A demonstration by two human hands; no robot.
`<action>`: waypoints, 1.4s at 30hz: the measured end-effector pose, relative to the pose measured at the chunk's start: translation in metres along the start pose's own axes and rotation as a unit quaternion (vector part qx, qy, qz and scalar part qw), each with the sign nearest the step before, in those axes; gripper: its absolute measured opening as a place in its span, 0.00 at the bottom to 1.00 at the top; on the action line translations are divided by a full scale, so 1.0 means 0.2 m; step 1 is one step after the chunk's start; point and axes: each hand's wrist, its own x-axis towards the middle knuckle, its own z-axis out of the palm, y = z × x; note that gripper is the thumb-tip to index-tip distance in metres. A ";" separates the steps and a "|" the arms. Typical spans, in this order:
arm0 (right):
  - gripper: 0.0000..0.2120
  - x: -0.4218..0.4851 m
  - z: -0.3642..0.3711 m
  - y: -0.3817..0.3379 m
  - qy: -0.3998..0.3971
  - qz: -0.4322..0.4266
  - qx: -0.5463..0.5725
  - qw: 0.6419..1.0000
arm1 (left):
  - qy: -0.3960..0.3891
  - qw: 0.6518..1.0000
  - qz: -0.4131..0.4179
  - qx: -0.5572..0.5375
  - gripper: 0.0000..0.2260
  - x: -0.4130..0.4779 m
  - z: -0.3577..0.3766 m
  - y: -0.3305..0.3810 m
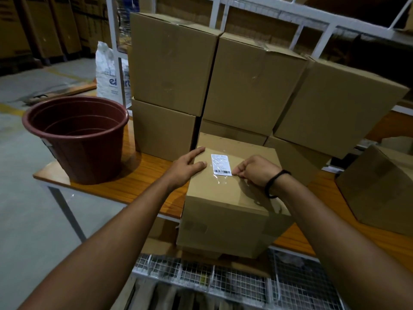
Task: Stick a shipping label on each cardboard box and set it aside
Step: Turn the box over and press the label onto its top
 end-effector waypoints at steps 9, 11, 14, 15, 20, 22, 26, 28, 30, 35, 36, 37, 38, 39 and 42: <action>0.20 0.02 -0.03 0.00 -0.021 0.062 0.048 0.997 | -0.003 1.000 0.008 -0.001 0.27 0.00 0.01 0.01; 0.20 0.03 -0.04 0.01 -0.029 0.066 0.068 0.995 | -0.005 1.000 0.013 0.003 0.26 0.00 0.01 0.01; 0.19 0.03 -0.04 0.03 -0.016 0.070 0.070 0.995 | -0.005 1.000 0.007 0.001 0.25 0.00 0.00 0.01; 0.19 0.03 -0.04 0.03 -0.015 0.068 0.066 0.995 | -0.005 1.000 0.005 0.001 0.26 0.00 0.00 0.01; 0.17 0.04 -0.05 0.04 -0.022 0.070 0.097 0.993 | -0.005 1.000 0.006 0.005 0.29 -0.01 0.00 0.02; 0.16 0.05 -0.04 0.04 -0.020 0.066 0.084 0.994 | -0.003 1.000 0.007 0.004 0.29 -0.01 0.00 0.02; 0.15 0.07 -0.05 0.00 -0.023 0.063 0.088 0.994 | -0.002 1.000 0.004 0.000 0.28 -0.01 0.00 0.02; 0.13 0.09 -0.05 -0.03 0.005 0.065 0.082 0.994 | -0.004 1.000 -0.002 -0.005 0.28 -0.01 0.00 0.02; 0.12 0.12 -0.03 -0.05 0.030 0.058 0.078 0.995 | -0.003 1.000 -0.001 -0.008 0.25 -0.01 0.01 0.02; 0.15 0.20 0.01 -0.12 0.032 0.041 0.054 0.997 | 0.003 1.000 0.002 -0.006 0.24 -0.01 0.00 0.03; 0.17 0.21 0.00 -0.12 0.026 0.049 0.050 0.997 | 0.002 1.000 0.002 -0.006 0.24 -0.02 0.00 0.03; 0.17 0.21 -0.01 -0.11 0.023 0.065 0.060 0.996 | 0.002 1.000 0.001 -0.007 0.24 -0.02 0.00 0.03; 0.17 0.22 -0.01 -0.10 0.027 0.080 0.079 0.993 | 0.003 1.000 0.001 -0.009 0.24 -0.02 0.00 0.03; 0.17 0.23 -0.02 -0.10 0.031 0.095 0.091 0.991 | 0.003 1.000 0.001 -0.011 0.24 -0.02 0.00 0.03; 0.16 0.24 -0.02 -0.11 0.033 0.100 0.079 0.991 | 0.004 1.000 0.003 -0.015 0.24 -0.03 0.00 0.04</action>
